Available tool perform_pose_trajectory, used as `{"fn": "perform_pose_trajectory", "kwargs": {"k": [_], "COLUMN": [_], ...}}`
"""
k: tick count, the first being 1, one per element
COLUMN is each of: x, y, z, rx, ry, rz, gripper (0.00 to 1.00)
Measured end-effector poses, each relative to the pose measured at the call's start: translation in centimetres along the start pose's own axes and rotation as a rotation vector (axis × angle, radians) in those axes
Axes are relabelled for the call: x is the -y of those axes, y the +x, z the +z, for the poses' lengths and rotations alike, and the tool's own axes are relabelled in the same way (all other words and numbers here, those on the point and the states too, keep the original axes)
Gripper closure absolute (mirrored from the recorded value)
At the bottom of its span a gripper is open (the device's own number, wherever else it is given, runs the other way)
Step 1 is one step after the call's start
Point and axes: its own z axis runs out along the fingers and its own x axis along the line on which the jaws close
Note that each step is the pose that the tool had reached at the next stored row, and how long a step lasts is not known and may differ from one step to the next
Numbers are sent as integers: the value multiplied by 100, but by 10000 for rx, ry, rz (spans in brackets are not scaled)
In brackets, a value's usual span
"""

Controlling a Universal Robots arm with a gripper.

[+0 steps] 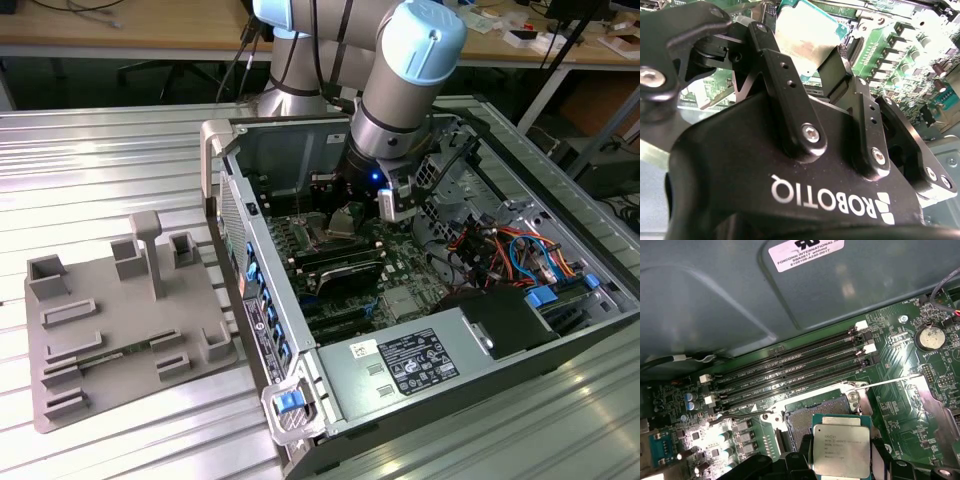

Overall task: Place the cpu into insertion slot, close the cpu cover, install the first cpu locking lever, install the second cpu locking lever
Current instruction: 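Place the cpu into insertion slot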

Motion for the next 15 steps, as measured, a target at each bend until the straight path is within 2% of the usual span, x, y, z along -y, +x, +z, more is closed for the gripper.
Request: {"fn": "perform_pose_trajectory", "kwargs": {"k": [15], "x": [1], "y": [0], "z": [10], "rx": [8], "ry": [-2], "rz": [95], "gripper": [45]}}
